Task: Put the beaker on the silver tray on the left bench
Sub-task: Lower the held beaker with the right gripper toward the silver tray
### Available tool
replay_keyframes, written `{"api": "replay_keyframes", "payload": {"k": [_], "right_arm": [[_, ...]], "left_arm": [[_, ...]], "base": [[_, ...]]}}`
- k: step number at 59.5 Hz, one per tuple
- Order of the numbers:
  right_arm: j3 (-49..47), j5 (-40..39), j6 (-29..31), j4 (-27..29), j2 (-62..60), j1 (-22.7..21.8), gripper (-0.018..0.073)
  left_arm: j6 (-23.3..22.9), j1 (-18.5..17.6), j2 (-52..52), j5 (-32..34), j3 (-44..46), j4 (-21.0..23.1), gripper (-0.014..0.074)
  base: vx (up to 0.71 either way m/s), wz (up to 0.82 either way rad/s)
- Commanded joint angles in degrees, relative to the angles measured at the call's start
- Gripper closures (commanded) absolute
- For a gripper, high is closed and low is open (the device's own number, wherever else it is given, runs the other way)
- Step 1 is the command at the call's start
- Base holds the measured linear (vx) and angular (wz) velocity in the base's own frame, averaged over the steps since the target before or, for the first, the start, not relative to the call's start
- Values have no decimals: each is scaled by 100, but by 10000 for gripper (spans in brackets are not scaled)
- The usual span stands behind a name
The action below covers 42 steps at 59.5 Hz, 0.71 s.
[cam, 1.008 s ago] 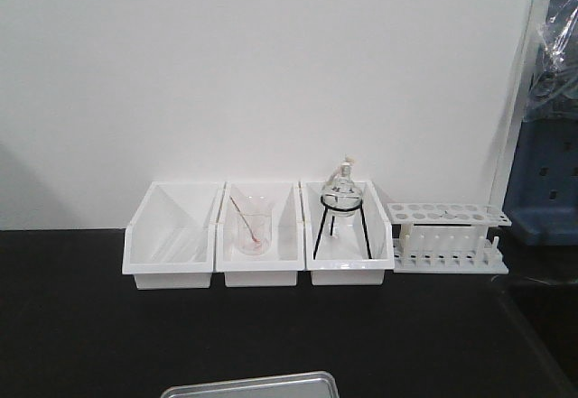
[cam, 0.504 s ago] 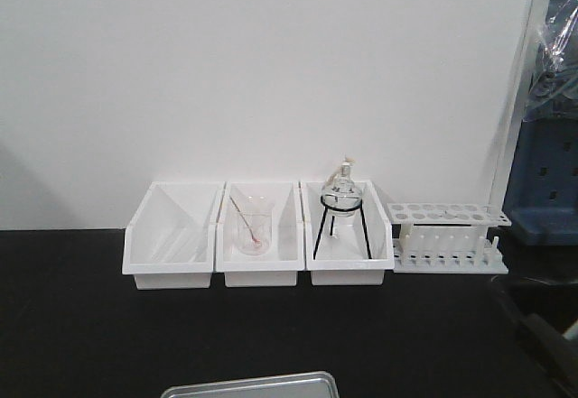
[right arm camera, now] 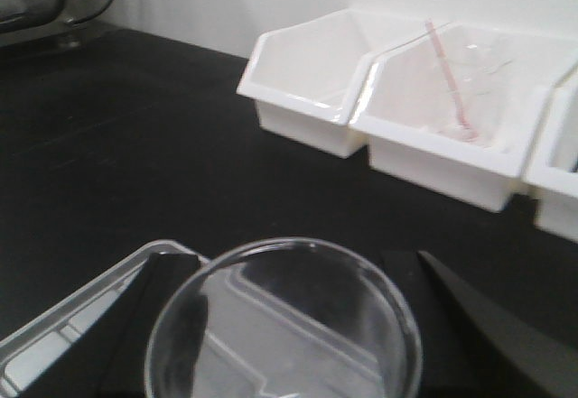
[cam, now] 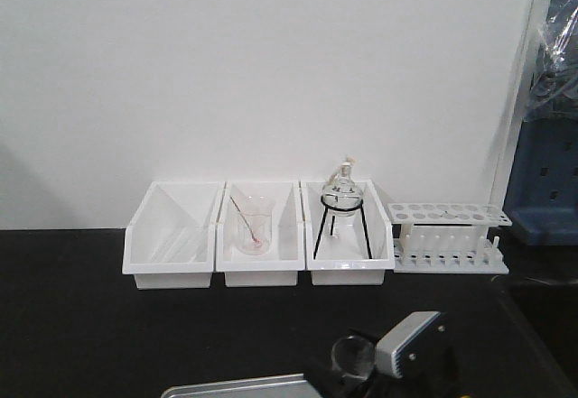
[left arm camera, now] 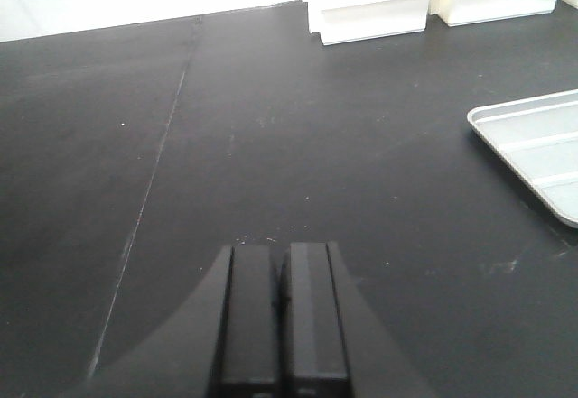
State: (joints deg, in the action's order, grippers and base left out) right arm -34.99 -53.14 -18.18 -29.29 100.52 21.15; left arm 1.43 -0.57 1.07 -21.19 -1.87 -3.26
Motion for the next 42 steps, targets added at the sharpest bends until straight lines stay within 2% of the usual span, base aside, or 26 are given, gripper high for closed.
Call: {"api": "replay_keyframes", "payload": {"k": [1, 6, 33, 42], "right_arm": [[-511, -1038, -13, -466, 575, -4, 571], [-785, -1040, -71, -663, 1052, -4, 571], [-917, -628, 61, -445, 1854, -4, 558], [-910, -592, 17, -446, 1854, -4, 496]], "left_arm": [[-10, -33, 42, 431, -114, 16, 595], [-10, -33, 42, 431, -114, 16, 595], [-10, -33, 42, 431, -114, 16, 595], [-10, -33, 42, 431, -114, 16, 595]], "base": [[0, 0], [0, 0], [0, 0], [0, 0]]}}
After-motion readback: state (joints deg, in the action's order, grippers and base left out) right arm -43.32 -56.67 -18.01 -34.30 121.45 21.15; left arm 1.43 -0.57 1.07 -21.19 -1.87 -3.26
